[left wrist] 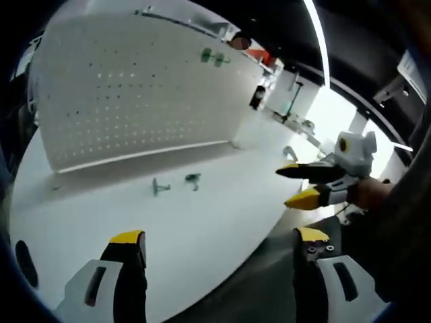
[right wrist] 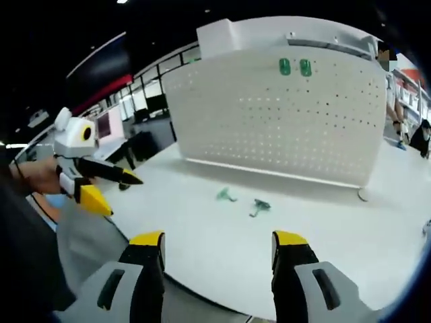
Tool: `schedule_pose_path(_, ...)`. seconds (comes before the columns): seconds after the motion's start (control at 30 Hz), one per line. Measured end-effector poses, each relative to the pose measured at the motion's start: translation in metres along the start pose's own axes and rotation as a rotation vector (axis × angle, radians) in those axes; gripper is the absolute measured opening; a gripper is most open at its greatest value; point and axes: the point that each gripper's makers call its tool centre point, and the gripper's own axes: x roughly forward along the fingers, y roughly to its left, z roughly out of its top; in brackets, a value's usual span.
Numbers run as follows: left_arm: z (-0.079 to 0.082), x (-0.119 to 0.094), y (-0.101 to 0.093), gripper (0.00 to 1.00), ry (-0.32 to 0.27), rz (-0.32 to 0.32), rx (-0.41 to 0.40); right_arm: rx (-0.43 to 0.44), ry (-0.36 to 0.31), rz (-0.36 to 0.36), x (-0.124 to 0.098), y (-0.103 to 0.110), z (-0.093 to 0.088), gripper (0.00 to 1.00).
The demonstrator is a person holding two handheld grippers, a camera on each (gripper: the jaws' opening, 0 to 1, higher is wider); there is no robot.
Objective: Insert the hook assembly into the mounting plate slot until the hook locks in place.
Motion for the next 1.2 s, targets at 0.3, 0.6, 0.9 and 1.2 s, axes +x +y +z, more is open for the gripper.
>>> schedule_pose_path(0.3, 0.009, 0.022, 0.024, 0.87, -0.057, -0.015, -0.087, 0.005, 0.047, 0.028, -0.001, 0.007, -0.018, 0.63)
schedule_pose_path(0.6, 0.003, 0.072, 0.038, 0.81, 0.065, -0.037, -0.025, 0.003, 0.097, 0.055, 0.005, 0.013, -0.036, 0.61)
schedule_pose_path(0.9, 0.005, 0.112, 0.058, 0.71, 0.11, -0.042, -0.008, 0.035, 0.1, 0.054, 0.009, 0.008, -0.035, 0.59)
schedule_pose_path(1.2, 0.008, 0.143, 0.096, 0.66, 0.141, 0.057, -0.034, 0.051, 0.104, 0.043, 0.015, -0.004, -0.037, 0.58)
